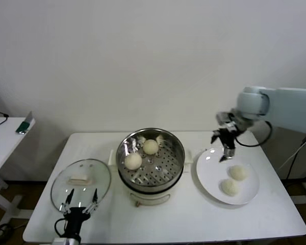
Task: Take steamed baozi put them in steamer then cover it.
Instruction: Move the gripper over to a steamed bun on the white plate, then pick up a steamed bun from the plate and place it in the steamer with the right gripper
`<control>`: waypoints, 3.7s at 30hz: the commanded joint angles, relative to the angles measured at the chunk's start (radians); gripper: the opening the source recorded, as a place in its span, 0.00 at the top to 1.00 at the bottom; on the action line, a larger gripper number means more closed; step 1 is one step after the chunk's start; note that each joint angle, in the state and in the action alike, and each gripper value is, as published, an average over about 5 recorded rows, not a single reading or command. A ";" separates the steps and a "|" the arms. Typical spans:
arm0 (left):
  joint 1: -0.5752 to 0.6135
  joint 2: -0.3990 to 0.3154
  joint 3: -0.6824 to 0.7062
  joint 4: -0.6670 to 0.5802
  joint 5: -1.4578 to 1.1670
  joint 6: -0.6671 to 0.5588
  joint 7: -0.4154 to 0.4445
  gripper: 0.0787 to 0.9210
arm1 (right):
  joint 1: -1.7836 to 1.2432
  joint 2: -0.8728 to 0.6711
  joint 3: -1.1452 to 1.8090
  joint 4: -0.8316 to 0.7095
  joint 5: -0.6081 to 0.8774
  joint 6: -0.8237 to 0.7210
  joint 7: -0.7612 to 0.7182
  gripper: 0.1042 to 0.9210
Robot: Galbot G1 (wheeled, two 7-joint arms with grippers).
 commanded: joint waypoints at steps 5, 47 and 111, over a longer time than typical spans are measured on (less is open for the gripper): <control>0.004 -0.001 -0.003 0.006 0.001 -0.002 -0.001 0.12 | -0.358 -0.187 0.177 0.009 -0.243 -0.028 0.040 0.12; -0.004 -0.008 -0.004 0.022 0.009 -0.003 -0.004 0.12 | -0.276 -0.064 0.202 -0.058 -0.281 0.008 0.000 0.36; 0.020 -0.007 -0.023 -0.011 0.003 -0.008 -0.012 0.12 | -0.027 0.465 0.255 0.018 -0.432 0.385 -0.048 0.12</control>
